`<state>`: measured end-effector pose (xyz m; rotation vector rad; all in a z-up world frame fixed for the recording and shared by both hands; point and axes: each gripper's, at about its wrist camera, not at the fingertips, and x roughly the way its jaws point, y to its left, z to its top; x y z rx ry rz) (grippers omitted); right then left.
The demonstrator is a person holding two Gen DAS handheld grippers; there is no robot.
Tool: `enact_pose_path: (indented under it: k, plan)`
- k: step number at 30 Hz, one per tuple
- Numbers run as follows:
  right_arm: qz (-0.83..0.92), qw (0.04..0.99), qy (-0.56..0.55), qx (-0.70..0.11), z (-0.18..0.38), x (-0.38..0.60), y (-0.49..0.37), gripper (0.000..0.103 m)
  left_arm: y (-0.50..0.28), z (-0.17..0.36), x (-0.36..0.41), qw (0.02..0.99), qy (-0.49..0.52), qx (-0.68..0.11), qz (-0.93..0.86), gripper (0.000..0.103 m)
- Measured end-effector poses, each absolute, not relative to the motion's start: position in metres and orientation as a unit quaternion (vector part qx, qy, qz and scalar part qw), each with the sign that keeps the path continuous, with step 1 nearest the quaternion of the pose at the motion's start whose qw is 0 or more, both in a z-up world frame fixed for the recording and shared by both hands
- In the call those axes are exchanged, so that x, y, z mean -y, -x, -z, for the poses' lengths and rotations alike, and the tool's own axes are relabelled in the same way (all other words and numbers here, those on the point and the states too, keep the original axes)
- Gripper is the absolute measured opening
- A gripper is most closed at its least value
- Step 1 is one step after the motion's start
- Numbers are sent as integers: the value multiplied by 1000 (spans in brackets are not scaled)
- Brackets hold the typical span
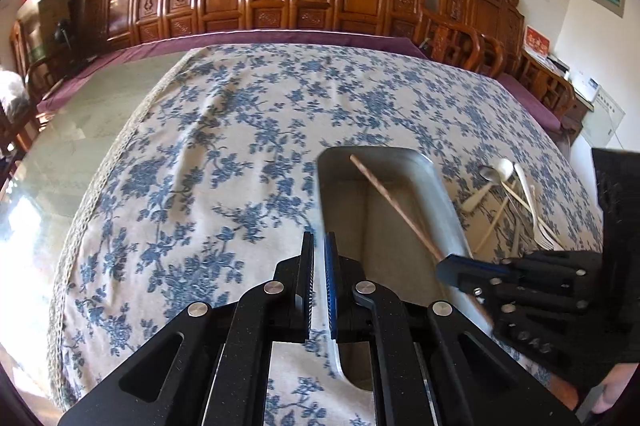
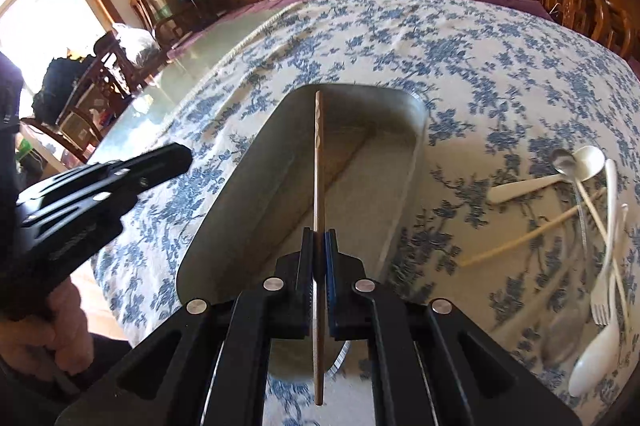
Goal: Organize utensils
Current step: 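Carry both chopsticks over the grey metal tray and open both tools to drop them, then grasp a metal spoon from the pile with the right tool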
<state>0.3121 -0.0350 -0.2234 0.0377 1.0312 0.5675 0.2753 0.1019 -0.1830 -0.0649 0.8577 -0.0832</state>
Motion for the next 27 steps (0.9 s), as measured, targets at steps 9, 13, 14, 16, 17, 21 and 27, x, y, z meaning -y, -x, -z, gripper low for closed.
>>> enact_pose_path:
  k: [9,13,14,16,17,21,27]
  plan:
    - [-277,826,-16,-490,234,19,-320,8,-275,181,-106,909,39,-413,43,4]
    - [-284,826,-20,-486,230,17,-322,8,-276,182,-106,908,39,-414,42,4]
    - [-286,827,-21,-483,228,18,-321,8,-275,182,-106,908,39,-414,43,4]
    - [-289,830,-22,-477,224,21,-319,8,-275,182,-105,908,40,-414,45,4]
    - [-289,832,-22,-473,221,25,-316,8,-275,182,-105,908,40,-415,45,4]
    - [-284,848,-20,-447,203,50,-305,8,-274,182,-99,908,37,-415,51,4]
    - [-244,874,4,-421,194,108,-302,8,-271,180,-79,908,31,-411,70,32]
